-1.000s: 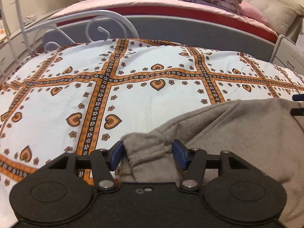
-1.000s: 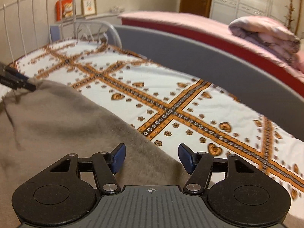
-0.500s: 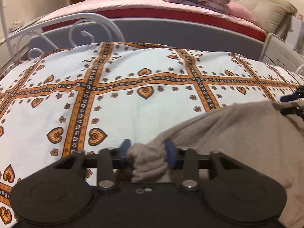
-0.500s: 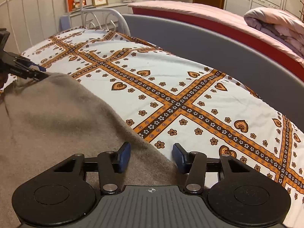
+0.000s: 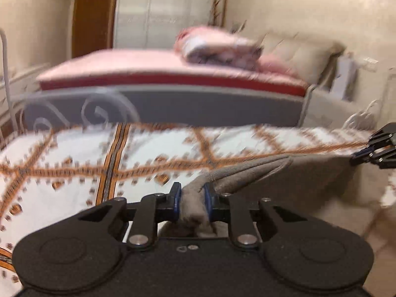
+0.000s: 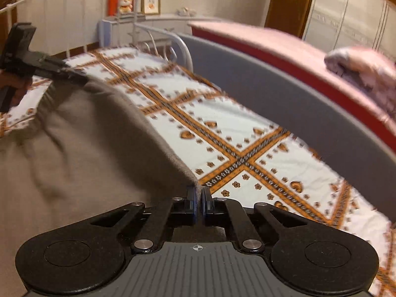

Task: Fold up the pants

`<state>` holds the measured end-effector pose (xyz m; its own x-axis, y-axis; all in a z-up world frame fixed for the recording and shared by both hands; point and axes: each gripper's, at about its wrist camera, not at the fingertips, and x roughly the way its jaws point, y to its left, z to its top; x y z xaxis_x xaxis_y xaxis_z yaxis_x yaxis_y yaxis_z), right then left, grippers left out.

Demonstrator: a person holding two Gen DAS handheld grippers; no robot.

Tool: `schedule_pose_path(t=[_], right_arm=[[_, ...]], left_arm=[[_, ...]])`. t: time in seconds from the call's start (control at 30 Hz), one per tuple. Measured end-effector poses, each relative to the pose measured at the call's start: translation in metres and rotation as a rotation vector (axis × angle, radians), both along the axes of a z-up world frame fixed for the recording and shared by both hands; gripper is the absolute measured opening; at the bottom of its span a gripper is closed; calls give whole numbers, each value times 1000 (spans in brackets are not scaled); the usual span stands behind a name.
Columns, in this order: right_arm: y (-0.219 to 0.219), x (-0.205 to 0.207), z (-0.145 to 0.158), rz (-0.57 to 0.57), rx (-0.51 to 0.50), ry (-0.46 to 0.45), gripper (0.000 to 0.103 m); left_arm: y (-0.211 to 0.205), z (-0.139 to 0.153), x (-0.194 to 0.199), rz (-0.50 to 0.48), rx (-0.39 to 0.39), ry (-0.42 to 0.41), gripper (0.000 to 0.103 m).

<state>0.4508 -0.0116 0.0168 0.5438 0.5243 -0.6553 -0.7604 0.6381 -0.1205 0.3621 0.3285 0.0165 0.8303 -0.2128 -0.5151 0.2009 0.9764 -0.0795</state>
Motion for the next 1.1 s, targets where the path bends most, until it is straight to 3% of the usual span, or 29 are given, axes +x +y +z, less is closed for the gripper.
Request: schedule_pose_path(t=[0.1,0.2,0.27,0.3,0.33,0.37,0.43,0.47,0.63,0.7,0.8,1.1], right_arm=[[-10,-54,23,17,-2,-67,4],[-21,-122,35,46,-23,-142,4],[-28,-173,30,68,-40,-181,5],[-31,-201,23,69,-47,-206,5],[-36,-226,13,60,-38,-218,8],[-43,-253,-1,41,-27,-221,18],[-54,-288,-28,-20,-17,-206,42],[-64,-300,-39,-61,17,-172,43],[-96,-302,-57,-313,231,-15,43],[-103,-290,-57,-391,337,66,43],[-112,-270,-58,-478,470,168,43],[-144,-229,-87,-592,581,328,43]], left_arm=[[-9,29,-50,-49,17,-79,9],[-20,41,-102,-76,42,-109,9],[-28,31,-141,-66,14,-107,14],[-30,23,-158,-32,1,-98,23],[-31,12,-174,10,-22,-71,33],[-31,-3,-188,57,-60,-17,35],[-31,-26,-211,146,-135,45,31],[-34,-35,-220,187,-159,71,31],[-39,-38,-233,332,-339,76,32],[-42,-34,-225,357,-339,83,32],[-34,-41,-211,376,-405,153,31],[-18,-71,-187,414,-518,171,30]])
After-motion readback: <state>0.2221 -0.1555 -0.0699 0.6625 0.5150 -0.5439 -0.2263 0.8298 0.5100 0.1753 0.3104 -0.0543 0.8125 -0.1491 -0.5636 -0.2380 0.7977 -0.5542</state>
